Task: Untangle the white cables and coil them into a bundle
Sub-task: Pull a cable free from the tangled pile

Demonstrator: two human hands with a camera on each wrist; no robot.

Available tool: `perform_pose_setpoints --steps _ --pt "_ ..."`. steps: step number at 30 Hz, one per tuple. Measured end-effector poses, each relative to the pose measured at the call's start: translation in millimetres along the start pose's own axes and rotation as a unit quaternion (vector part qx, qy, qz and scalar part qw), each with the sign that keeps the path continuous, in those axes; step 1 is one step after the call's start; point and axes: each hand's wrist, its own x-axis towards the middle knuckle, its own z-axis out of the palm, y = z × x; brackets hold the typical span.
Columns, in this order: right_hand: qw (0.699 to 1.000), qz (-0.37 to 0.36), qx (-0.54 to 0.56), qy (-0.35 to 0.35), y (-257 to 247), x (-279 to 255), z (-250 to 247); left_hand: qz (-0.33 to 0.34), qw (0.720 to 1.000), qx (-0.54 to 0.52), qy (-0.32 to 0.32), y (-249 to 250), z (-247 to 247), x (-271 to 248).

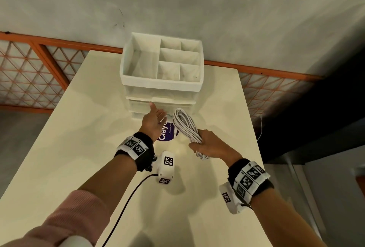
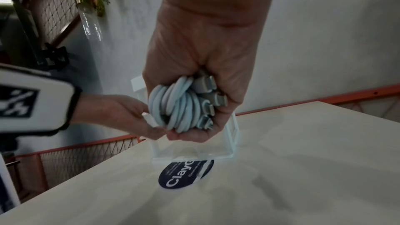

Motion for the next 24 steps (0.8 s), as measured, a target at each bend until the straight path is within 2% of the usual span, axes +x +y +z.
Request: perform_pose_setpoints --steps 4,7,11,14,18,24 --pt "0.999 -0.03 -0.006 -0.014 -6.7 -0.7 -16.0 0.021 0.999 0.048 0.009 -17.6 -14.7 -8.9" --pt "0.996 -0.08 -0.032 -0.03 -29.8 8.1 -29.2 0.031 0.997 0.064 0.012 -29.6 -25.5 -22.1" --pt "0.977 -0.122 -0.17 -0.034 -71.2 43.5 -29.2 0.038 0.998 0.055 0.005 -34.4 -35.2 -33.1" --pt "0.939 -0.141 -0.306 -0.064 -89.4 72.0 -16.5 0.037 0.998 0.048 -0.003 -34.4 -41.2 -37.1" --pt "0.924 -0.117 -0.351 -0.1 -85.3 95.8 0.0 0.026 0.999 0.036 -0.019 -32.6 -44.5 -39.2" --pt "0.971 0.003 -0.223 -0.086 -68.2 115.6 0.9 0.011 0.999 0.038 -0.017 -29.9 -43.5 -40.4"
